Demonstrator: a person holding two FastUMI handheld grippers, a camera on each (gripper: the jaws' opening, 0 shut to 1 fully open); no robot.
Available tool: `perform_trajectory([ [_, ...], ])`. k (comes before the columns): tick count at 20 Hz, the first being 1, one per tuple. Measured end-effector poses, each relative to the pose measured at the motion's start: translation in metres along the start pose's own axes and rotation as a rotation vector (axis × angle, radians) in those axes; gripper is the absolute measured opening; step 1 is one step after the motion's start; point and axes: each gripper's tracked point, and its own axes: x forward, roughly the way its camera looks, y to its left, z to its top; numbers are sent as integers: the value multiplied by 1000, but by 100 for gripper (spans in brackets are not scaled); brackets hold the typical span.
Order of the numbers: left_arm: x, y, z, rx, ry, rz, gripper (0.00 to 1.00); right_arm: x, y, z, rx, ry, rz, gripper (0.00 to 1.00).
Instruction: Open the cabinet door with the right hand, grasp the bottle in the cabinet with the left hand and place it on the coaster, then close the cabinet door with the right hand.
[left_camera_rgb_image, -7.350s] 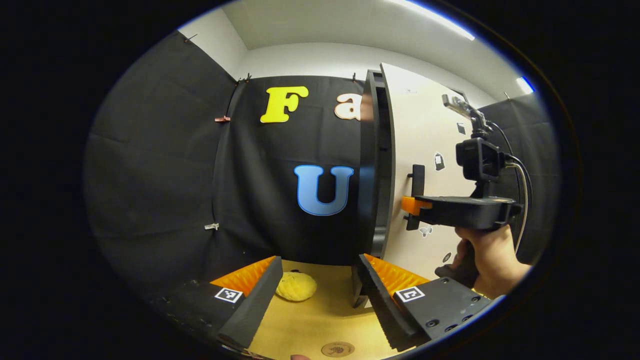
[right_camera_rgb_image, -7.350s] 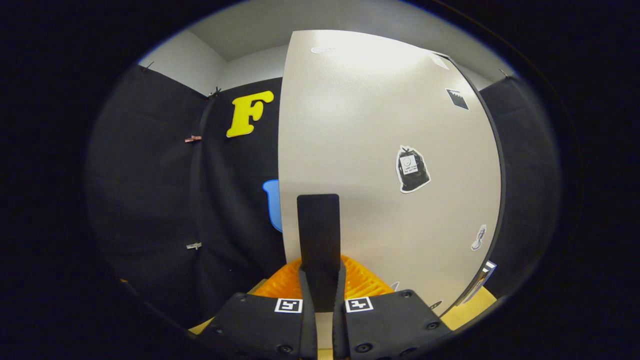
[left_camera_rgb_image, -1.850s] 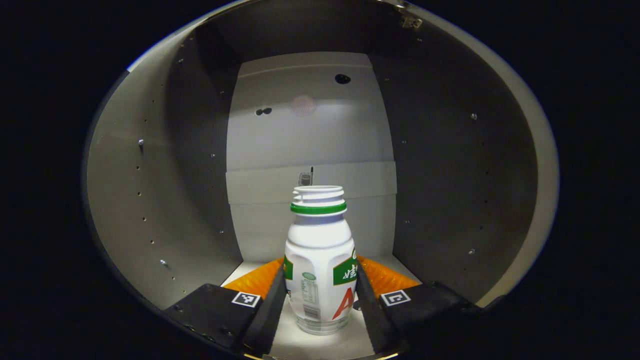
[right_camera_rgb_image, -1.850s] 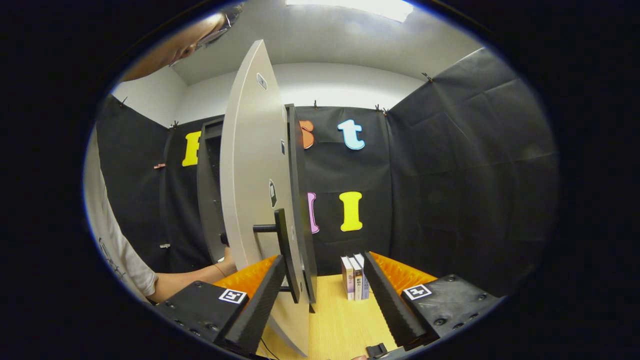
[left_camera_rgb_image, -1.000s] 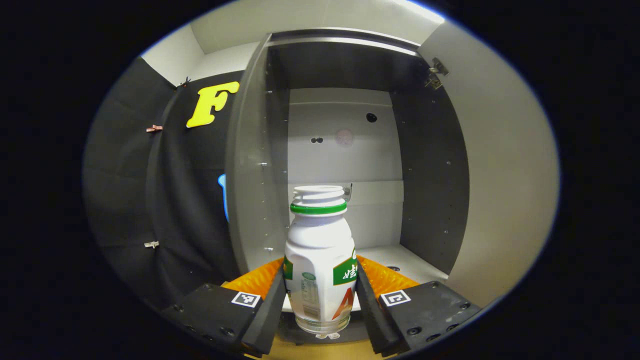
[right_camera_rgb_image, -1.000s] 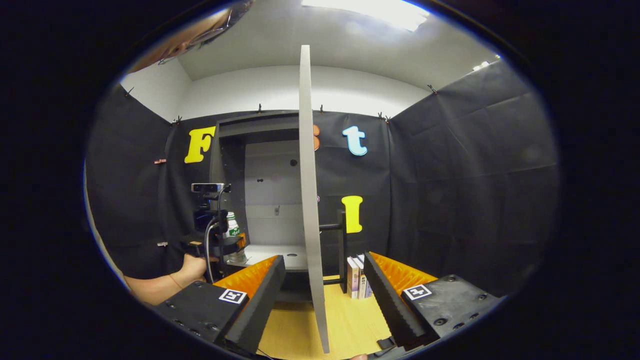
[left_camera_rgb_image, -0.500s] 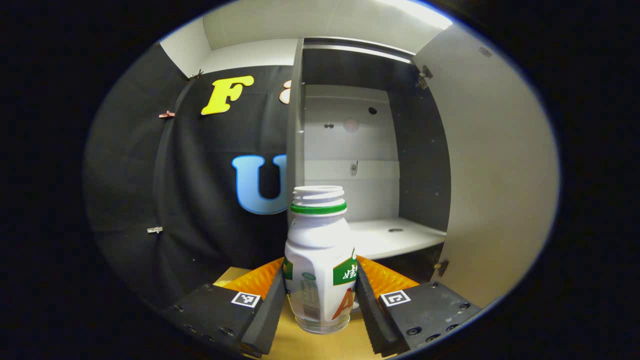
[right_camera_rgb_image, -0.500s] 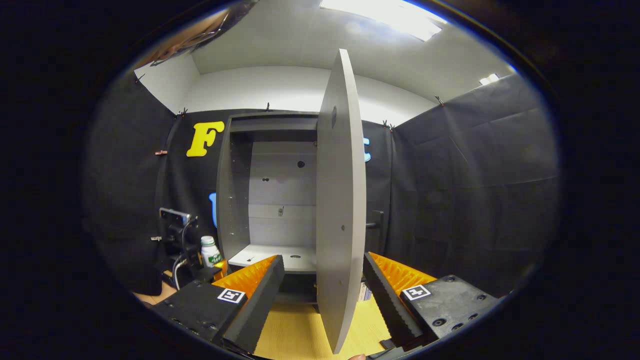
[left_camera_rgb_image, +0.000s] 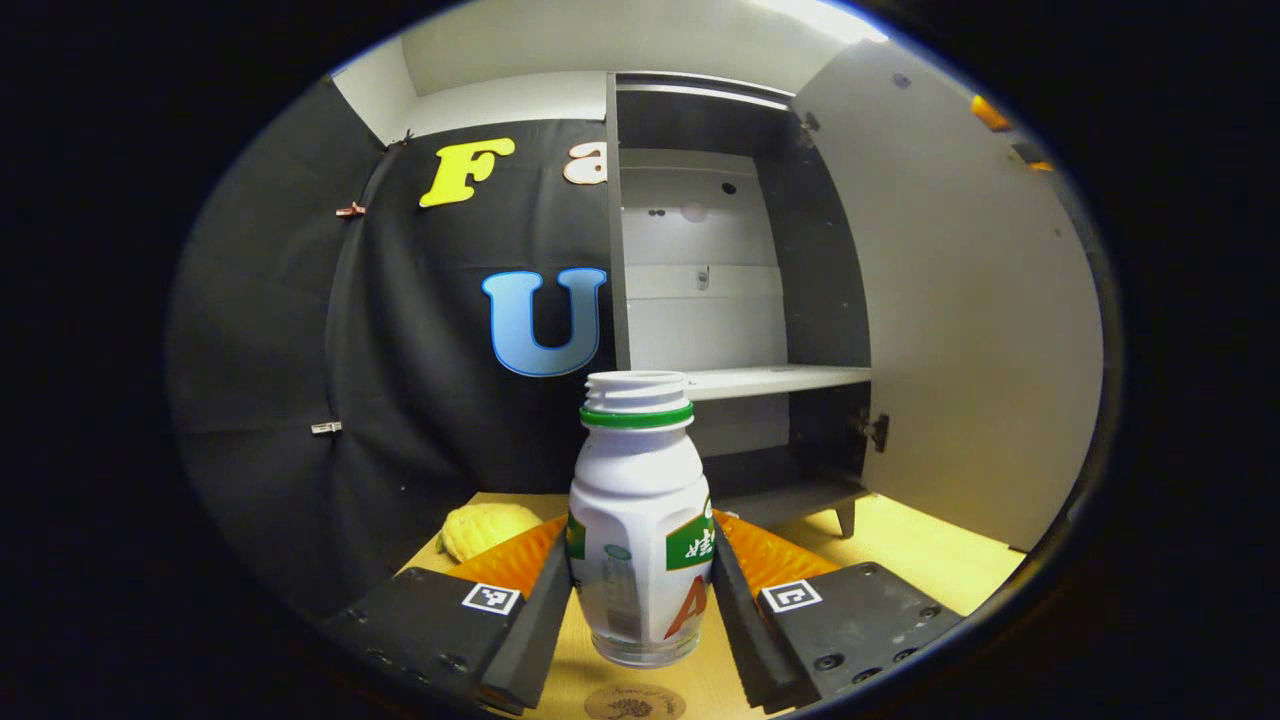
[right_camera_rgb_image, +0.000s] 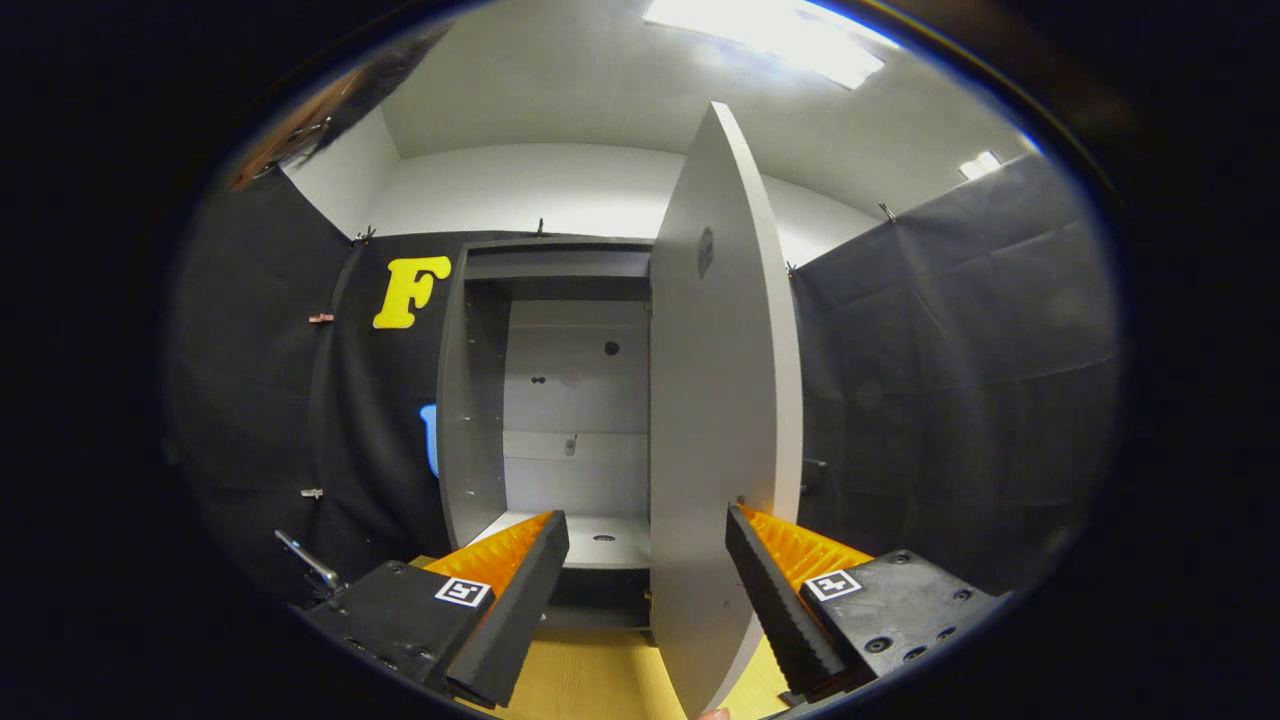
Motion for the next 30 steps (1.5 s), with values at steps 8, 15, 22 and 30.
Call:
perform_trajectory([
  [8,-7,13,-85,-88,42,15,74,4,16,2,-43,-1,-27,98],
  [15,-17,14,-132,-118,77,-4,74,14,32,-5,-64,43,-27,98],
  [22,-23,17,-149,-91,73,-18,75,25,38,-12,-34,62,-34,98],
  [30,-34,14,-165,-74,136,-22,96,29,43,-22,-28,82,-8,97],
])
